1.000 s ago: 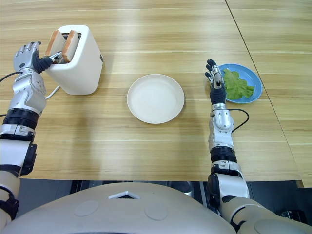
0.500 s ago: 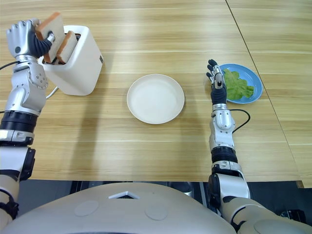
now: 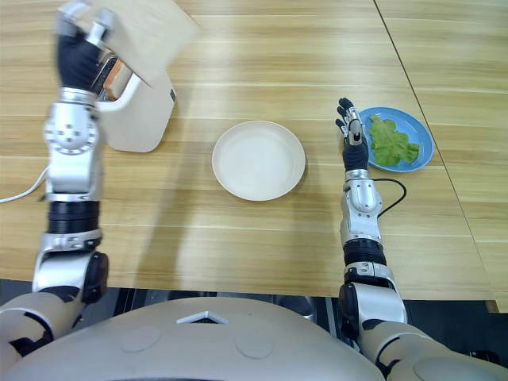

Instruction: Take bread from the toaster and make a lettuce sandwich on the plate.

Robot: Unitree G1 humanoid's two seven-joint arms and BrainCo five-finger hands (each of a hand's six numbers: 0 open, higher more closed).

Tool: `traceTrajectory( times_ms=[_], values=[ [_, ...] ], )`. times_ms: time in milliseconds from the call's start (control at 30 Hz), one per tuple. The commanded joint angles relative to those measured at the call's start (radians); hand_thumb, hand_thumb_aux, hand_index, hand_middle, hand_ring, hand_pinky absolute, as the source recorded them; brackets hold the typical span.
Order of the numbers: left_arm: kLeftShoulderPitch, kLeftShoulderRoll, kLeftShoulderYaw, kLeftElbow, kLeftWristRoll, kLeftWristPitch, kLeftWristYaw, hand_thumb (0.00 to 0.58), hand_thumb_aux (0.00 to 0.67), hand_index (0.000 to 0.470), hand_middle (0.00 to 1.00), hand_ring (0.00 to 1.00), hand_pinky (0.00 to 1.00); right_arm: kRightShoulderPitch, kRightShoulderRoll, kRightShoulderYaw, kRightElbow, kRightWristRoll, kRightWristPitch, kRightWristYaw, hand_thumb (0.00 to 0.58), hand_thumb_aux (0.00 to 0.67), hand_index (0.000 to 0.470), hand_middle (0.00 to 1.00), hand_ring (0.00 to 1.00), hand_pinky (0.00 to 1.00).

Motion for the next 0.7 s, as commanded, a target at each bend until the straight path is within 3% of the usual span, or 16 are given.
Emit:
traceTrajectory(
  times_ms=[33,267,467,633,667,700],
  values=[
    [0.018,-0.077,-0.134,0.216,-0.033,0.076,-0.227,0.580,0.670,0.460,1.00,1.00,1.00,0.002,-0.003,-0.007,0.007,0.005,0.012,0.001,0.000,0.000,0.000,0.00,0.00,0.00],
    [-0.018,-0.094,-0.272,0.555,0.152,0.008,-0.273,0.580,0.670,0.460,1.00,1.00,1.00,0.011,-0.015,-0.010,-0.007,0.007,0.018,0.008,0.000,0.000,0.000,0.00,0.00,0.00],
    [-0.033,-0.064,-0.294,0.582,0.235,-0.037,-0.265,0.580,0.670,0.460,1.00,1.00,1.00,0.019,-0.024,-0.018,-0.032,0.013,0.023,0.004,0.000,0.000,0.000,0.00,0.00,0.00],
    [-0.044,-0.019,-0.287,0.537,0.328,-0.049,-0.170,0.580,0.670,0.460,1.00,1.00,1.00,0.020,-0.031,-0.022,-0.052,0.015,0.028,0.004,0.000,0.000,0.000,0.00,0.00,0.00],
    [-0.041,-0.013,-0.290,0.517,0.345,-0.050,-0.155,0.558,0.539,0.370,1.00,1.00,1.00,0.021,-0.032,-0.024,-0.055,0.015,0.029,0.004,0.000,0.000,0.000,0.00,0.00,0.00],
    [-0.034,-0.011,-0.288,0.485,0.352,-0.050,-0.145,0.558,0.539,0.370,1.00,1.00,1.00,0.022,-0.034,-0.025,-0.059,0.015,0.031,0.005,0.000,0.000,0.000,0.00,0.00,0.00]
  ],
)
